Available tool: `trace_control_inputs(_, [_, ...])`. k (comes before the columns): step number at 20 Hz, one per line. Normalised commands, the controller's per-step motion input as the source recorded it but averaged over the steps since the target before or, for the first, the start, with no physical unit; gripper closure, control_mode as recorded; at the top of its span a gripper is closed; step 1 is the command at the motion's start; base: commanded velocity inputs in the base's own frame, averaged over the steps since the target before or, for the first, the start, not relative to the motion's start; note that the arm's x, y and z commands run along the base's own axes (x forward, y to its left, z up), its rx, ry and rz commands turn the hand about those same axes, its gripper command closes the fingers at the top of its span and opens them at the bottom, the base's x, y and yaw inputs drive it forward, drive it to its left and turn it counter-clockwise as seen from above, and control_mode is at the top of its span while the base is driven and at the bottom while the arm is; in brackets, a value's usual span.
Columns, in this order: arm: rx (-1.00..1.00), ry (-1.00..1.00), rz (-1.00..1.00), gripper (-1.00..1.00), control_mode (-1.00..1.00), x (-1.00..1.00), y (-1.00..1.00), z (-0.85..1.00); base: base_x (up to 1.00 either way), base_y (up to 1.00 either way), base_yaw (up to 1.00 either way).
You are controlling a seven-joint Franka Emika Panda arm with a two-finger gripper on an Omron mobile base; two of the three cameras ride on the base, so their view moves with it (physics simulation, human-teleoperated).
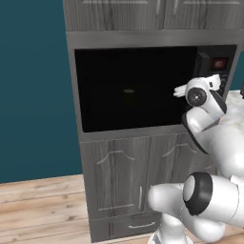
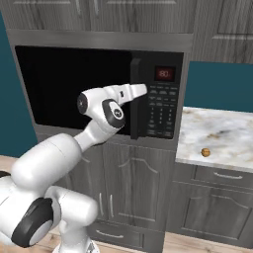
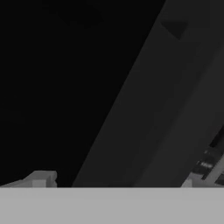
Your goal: Pick the mug from the counter and place it inside the microwave. Then close the microwave.
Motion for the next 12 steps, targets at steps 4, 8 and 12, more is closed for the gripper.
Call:
trace_control_inputs(4, [0.0, 0.0, 0.01, -1.0, -1.0, 0.53, -0.1, 0.0, 0.0, 0.0, 0.0])
trace_control_inputs(8, [0.0, 0.0, 0.02, -1.0, -1.0, 0.5, -0.08, 0.0, 0.0, 0.0, 0.0])
trace_control_inputs(12, [0.0, 0.0, 0.02, -1.0, -1.0, 0.44, -0.07, 0.0, 0.0, 0.0, 0.0])
